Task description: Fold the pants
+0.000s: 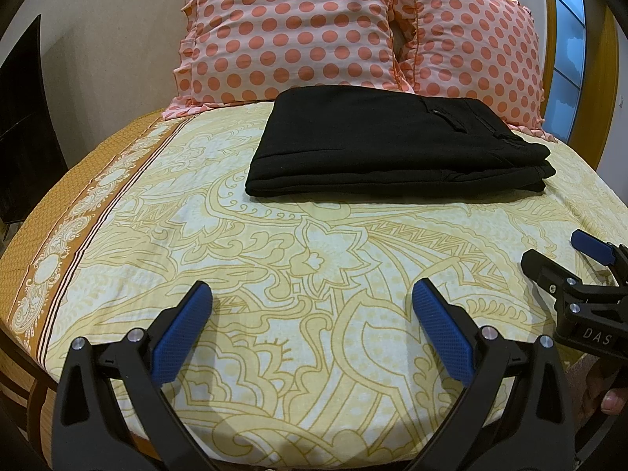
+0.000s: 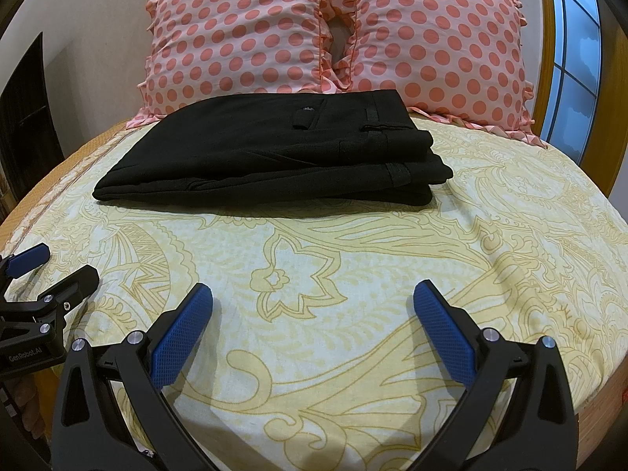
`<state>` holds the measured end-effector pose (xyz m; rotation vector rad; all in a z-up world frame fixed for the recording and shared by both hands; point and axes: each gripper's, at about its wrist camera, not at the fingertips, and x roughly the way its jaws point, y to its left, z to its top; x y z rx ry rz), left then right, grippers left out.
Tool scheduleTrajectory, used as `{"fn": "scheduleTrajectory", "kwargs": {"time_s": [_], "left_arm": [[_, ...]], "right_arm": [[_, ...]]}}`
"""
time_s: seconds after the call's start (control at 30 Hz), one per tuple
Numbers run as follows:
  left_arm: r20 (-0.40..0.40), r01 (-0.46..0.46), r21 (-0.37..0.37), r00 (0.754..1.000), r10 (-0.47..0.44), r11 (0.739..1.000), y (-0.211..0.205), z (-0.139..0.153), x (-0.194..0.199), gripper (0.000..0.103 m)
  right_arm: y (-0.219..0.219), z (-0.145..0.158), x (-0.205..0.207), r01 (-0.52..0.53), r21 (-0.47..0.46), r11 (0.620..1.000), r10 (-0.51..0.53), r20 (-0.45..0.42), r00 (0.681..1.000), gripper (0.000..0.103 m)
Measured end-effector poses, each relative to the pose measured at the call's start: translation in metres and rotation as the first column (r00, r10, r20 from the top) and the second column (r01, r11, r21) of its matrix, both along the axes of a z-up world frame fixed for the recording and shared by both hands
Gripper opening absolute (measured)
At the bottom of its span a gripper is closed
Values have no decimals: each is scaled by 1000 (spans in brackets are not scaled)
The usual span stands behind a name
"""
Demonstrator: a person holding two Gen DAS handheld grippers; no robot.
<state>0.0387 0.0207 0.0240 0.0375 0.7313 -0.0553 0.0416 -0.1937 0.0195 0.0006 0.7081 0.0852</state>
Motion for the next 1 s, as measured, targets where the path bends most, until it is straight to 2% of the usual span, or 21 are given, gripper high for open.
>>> {"fn": "scheduleTrajectory", "kwargs": {"time_s": [1.0], "left_arm": [[5,10,-3,1000,-10,1000,-2,1,1,101]], "right_arm": [[1,0,0,3,0,1000,-3,3,1000,102]]}}
